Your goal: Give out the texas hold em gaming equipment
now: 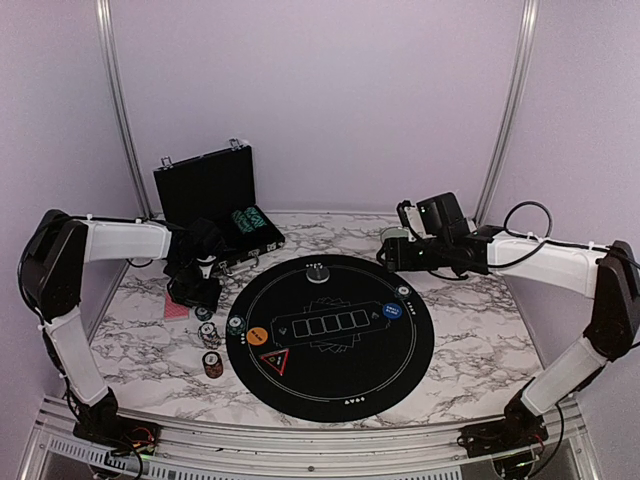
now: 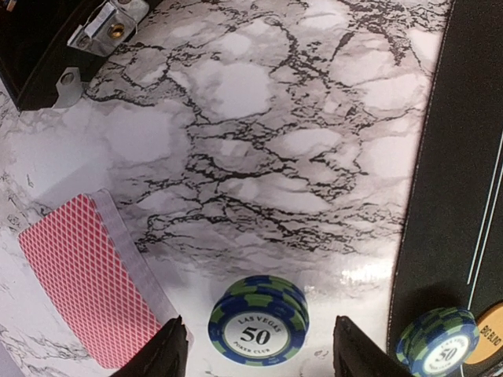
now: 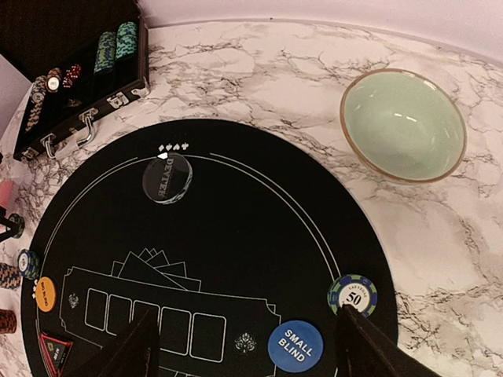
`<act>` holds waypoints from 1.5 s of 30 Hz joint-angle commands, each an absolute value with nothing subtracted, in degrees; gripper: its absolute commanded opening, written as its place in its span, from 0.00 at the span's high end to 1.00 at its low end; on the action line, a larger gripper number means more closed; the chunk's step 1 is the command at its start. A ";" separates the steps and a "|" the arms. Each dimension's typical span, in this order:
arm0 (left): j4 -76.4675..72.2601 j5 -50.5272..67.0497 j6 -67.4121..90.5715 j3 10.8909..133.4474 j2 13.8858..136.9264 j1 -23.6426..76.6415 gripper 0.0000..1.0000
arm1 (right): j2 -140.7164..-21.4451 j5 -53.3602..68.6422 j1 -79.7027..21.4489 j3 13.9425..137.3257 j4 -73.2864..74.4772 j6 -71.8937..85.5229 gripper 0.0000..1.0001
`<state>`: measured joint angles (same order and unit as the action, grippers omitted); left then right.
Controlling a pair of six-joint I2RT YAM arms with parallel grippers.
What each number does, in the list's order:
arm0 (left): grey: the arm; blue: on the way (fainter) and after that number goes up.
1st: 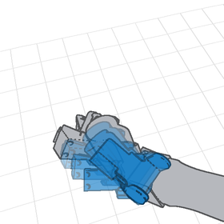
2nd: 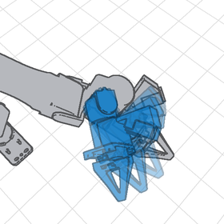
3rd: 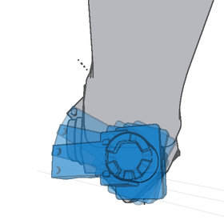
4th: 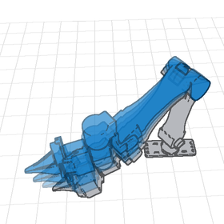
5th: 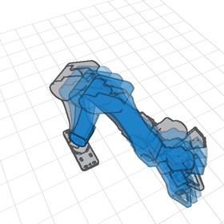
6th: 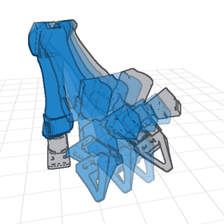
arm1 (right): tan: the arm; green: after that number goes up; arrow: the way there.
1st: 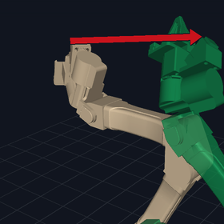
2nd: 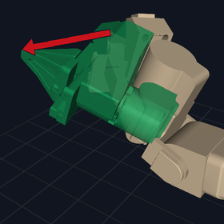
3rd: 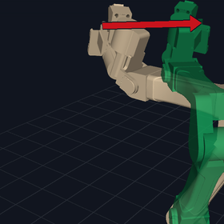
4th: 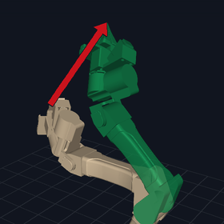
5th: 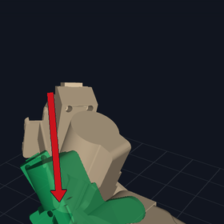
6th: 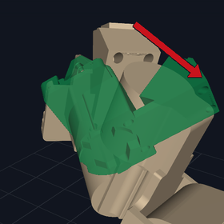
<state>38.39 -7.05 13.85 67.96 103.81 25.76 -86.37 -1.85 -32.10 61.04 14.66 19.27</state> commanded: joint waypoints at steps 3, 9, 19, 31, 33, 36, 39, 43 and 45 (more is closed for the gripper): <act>38.09 -4.69 12.64 67.76 102.96 24.85 0.36 | -86.86 -1.71 -32.73 63.41 14.59 19.12 0.26; 37.99 -4.31 12.60 67.94 103.78 24.35 0.36 | -86.59 -2.09 -32.77 63.11 14.59 19.00 0.26; 37.45 -3.52 12.53 66.74 104.97 24.08 0.36 | -86.20 -2.44 -32.77 62.16 14.33 19.01 0.26; 36.92 -2.65 12.71 65.59 106.32 23.99 0.40 | -85.65 -2.60 -32.74 61.37 14.06 19.14 0.26; 36.71 -2.56 12.76 65.42 106.50 23.99 0.40 | -85.52 -2.66 -32.73 61.15 13.98 19.20 0.26; 36.67 -2.34 12.82 65.47 107.01 23.99 0.43 | -85.19 -2.76 -32.77 60.76 13.74 19.27 0.26; 36.72 -2.42 12.83 65.39 107.29 23.93 0.46 | -85.05 -2.76 -32.73 60.49 13.71 19.38 0.26; 36.74 -2.82 12.81 65.48 107.64 23.94 0.49 | -84.83 -2.86 -32.72 60.29 13.72 19.26 0.26; 36.74 -3.07 12.70 65.45 107.68 23.99 0.52 | -84.82 -2.90 -32.70 60.21 13.71 19.25 0.26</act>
